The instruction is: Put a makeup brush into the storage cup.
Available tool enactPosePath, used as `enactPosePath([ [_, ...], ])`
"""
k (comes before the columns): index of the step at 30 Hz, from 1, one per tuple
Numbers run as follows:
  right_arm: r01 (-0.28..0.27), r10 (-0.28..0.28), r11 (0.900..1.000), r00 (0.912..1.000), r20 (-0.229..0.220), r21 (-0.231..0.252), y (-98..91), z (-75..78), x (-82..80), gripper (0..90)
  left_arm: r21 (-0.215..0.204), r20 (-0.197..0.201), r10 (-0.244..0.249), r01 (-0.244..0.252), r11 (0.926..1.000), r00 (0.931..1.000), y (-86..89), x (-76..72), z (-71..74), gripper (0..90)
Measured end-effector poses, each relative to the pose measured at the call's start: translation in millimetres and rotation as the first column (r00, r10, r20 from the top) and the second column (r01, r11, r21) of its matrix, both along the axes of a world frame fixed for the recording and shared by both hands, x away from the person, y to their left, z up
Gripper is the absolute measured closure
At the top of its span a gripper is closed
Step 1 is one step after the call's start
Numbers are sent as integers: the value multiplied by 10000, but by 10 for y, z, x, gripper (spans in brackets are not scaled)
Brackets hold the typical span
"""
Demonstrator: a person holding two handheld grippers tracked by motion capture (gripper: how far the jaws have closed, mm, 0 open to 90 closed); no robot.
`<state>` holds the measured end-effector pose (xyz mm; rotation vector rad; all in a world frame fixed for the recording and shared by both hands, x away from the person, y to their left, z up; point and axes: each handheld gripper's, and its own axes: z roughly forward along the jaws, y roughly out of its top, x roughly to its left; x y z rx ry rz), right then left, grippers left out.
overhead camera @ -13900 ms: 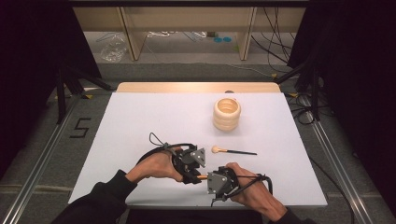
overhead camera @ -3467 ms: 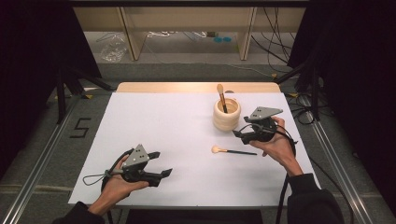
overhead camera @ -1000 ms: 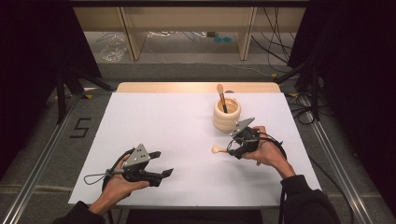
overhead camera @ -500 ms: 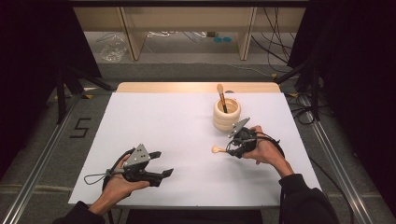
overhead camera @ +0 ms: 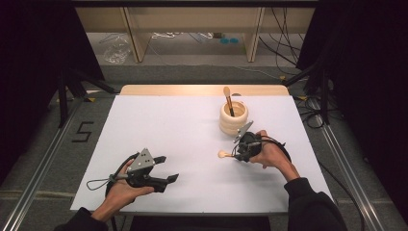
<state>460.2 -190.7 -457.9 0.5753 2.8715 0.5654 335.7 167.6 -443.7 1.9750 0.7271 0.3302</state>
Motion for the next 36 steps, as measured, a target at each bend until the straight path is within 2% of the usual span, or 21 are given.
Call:
enactPosePath([
  [14, -26, 21, 9999, 9996, -298, -161, 11, -19, 21, 762, 10, -12, -19, 19, 10000, 10000, -1, 1, 1, 234],
  [18, -165, 135, 9959, 9993, -348, -885, 64, 12, 37, 779, 7, -12, -9, 9, 10000, 10000, 1, 0, 1, 235],
  [23, -319, 252, 9908, 9983, -520, -1317, 122, 27, 51, 795, 21, -16, -20, 20, 10000, 10000, 4, 2, 1, 235],
  [26, -409, 319, 9879, 9976, -617, -1498, 154, 33, 63, 804, 35, -12, -49, 49, 10000, 10000, 2, 1, 1, 235],
  [28, -366, 257, 9865, 9972, -699, -1594, 170, 36, 69, 812, 145, 134, -172, 170, 9998, 9998, 8, 12, 5, 236],
  [30, -365, 238, 9852, 9967, -774, -1673, 184, 37, 76, 815, 25, -19, -34, 34, 10000, 10000, 2, 1, 1, 236],
  [36, -391, 216, 9815, 9953, -940, -1876, 217, 43, 97, 825, 13, -25, -31, 31, 10000, 10000, 2, -1, 2, 236],
])
